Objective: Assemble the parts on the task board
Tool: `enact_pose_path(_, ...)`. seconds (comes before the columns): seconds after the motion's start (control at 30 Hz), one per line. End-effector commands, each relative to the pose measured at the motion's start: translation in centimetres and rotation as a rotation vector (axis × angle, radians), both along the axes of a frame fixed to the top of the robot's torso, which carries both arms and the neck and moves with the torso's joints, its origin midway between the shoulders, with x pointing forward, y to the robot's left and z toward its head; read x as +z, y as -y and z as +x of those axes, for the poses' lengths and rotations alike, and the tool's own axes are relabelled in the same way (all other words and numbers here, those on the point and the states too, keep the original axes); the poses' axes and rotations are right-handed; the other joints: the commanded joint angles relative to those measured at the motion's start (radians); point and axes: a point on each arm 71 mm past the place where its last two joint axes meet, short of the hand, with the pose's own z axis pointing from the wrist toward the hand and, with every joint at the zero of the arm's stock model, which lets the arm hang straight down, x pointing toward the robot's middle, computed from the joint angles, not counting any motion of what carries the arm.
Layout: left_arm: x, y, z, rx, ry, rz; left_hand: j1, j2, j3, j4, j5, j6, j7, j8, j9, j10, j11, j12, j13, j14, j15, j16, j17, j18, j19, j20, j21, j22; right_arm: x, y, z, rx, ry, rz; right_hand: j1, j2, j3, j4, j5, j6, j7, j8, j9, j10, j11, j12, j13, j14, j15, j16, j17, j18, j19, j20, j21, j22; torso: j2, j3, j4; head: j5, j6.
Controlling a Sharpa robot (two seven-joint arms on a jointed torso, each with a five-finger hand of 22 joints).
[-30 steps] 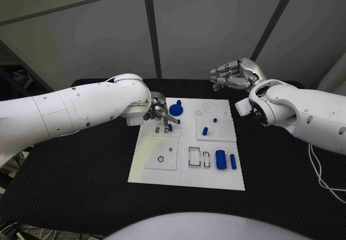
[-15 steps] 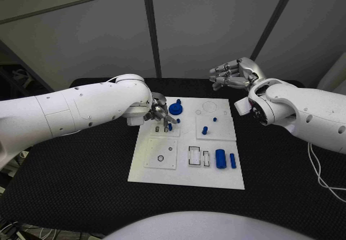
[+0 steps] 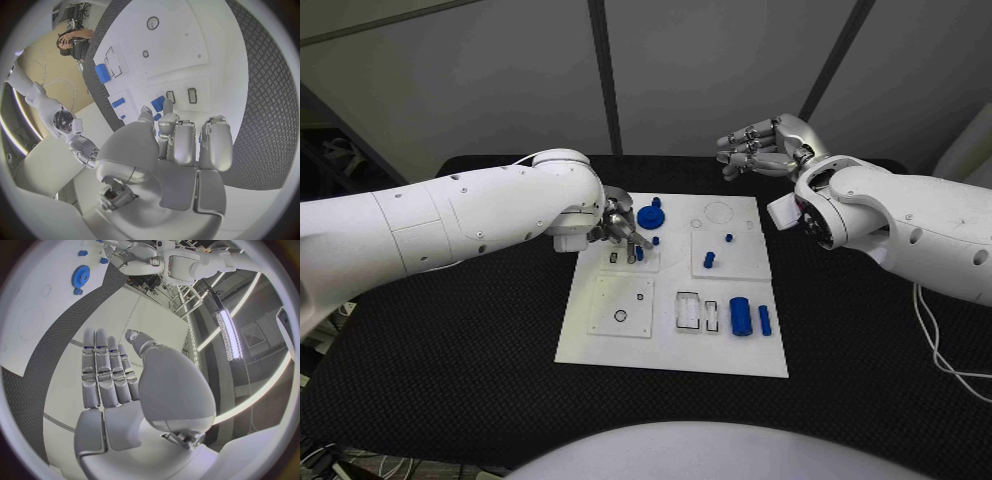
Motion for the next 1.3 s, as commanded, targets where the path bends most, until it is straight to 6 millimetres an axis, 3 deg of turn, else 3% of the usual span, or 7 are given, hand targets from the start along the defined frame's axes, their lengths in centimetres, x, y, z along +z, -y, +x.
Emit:
enact_pose_path(0.03,0.01,0.07,-0.04,-0.006,-0.003,0.016,0.011,-0.002,0.003,-0.009,0.002,-0.009,-0.001,0.007,0.002,0.005,-0.004,0.001,0.002,0.037,0.001,-0.001,0.026,-0.026,0.009,-0.001,0.005,0.013,0.12,-0.15,0.01,0.011,-0.001,-0.001,-0.008,0.001,0.001,-0.005,0.004,-0.007,-0.001,0.003,0.000,-0.008,0.000,0.000,-0.001,-0.008,0.001,-0.004,0.002,-0.001,-0.005,0.002,0.004,0.002,0.000,-0.0001,0.0001,0.000,-0.001)
enact_pose_path(0.33,0.05,0.21,-0.07,-0.004,0.003,0.011,0.027,0.003,0.024,-0.030,0.002,-0.013,-0.001,0.007,0.013,0.002,-0.004,-0.001,0.001,0.037,0.000,-0.002,0.027,-0.026,0.008,-0.001,0.005,0.015,0.08,-0.18,0.05,0.012,-0.005,-0.002,-0.009,0.001,0.000,-0.004,0.004,-0.008,0.000,0.003,0.000,-0.009,0.000,0.000,-0.001,-0.009,0.001,-0.004,0.002,-0.002,-0.007,0.002,0.004,0.002,0.000,0.0002,-0.0005,-0.001,-0.004)
enact_pose_path(0.83,0.05,0.43,-0.33,-0.005,-0.004,-0.005,0.140,0.000,0.141,-0.146,0.003,-0.032,-0.010,-0.012,0.030,-0.007,-0.014,-0.015,-0.004,0.038,-0.007,-0.005,0.032,-0.026,0.007,-0.006,0.006,0.021,-0.01,-0.19,0.18,0.011,-0.011,-0.004,-0.010,0.003,0.003,-0.006,0.032,-0.013,0.001,0.004,0.000,-0.014,0.002,0.002,-0.001,-0.014,0.002,-0.005,0.007,-0.001,-0.016,0.003,0.010,0.010,0.000,0.0006,0.0000,-0.001,-0.010)
enact_pose_path(1.07,0.00,0.13,-0.52,0.013,-0.029,-0.036,0.152,-0.013,0.334,-0.234,0.065,-0.040,0.000,-0.039,0.038,-0.017,-0.010,-0.040,-0.016,0.040,-0.002,-0.008,0.035,-0.026,0.007,-0.004,0.005,0.025,-0.08,-0.17,0.27,0.011,-0.015,-0.005,-0.011,0.002,0.003,-0.007,0.034,-0.015,0.002,0.003,0.000,-0.016,0.002,0.001,-0.001,-0.016,0.003,-0.006,0.008,-0.002,-0.018,0.003,0.011,0.012,0.000,0.0008,0.0003,-0.002,-0.011)
enact_pose_path(1.2,0.00,-0.06,-0.59,0.021,-0.034,-0.046,0.078,-0.060,0.510,-0.277,0.081,-0.040,0.006,-0.045,0.056,-0.014,-0.007,-0.049,-0.022,0.040,0.002,-0.010,0.038,-0.026,0.007,0.000,0.004,0.028,-0.12,-0.15,0.33,0.010,-0.018,-0.006,-0.012,0.002,0.003,-0.007,0.035,-0.015,0.002,0.003,0.000,-0.017,0.003,0.001,-0.001,-0.016,0.003,-0.007,0.008,-0.002,-0.018,0.004,0.011,0.012,0.000,0.0005,0.0007,-0.002,-0.010)
enact_pose_path(1.23,0.01,-0.15,-0.62,0.025,-0.035,-0.051,-0.019,-0.109,0.691,-0.302,0.088,-0.032,0.026,-0.038,0.082,-0.007,-0.007,-0.051,-0.023,0.041,0.015,-0.013,0.041,-0.025,0.007,0.000,0.004,0.031,-0.13,-0.14,0.35,0.010,-0.019,-0.006,-0.012,0.002,0.003,-0.007,0.035,-0.015,0.002,0.003,0.000,-0.017,0.003,0.001,-0.001,-0.016,0.003,-0.007,0.008,-0.002,-0.018,0.004,0.011,0.012,0.000,0.0004,0.0004,-0.001,-0.009)
enact_pose_path(1.3,0.03,-0.22,-0.65,0.029,-0.034,-0.055,-0.039,-0.124,0.751,-0.318,0.092,-0.037,0.012,-0.035,0.094,-0.004,-0.003,-0.050,-0.022,0.042,0.008,-0.013,0.041,-0.026,0.008,0.005,0.004,0.034,-0.14,-0.13,0.36,0.009,-0.019,-0.006,-0.012,0.002,0.003,-0.007,0.035,-0.015,0.002,0.003,0.000,-0.017,0.003,0.001,-0.001,-0.016,0.003,-0.007,0.008,-0.002,-0.018,0.004,0.011,0.012,0.000,0.0003,0.0000,-0.001,-0.009)
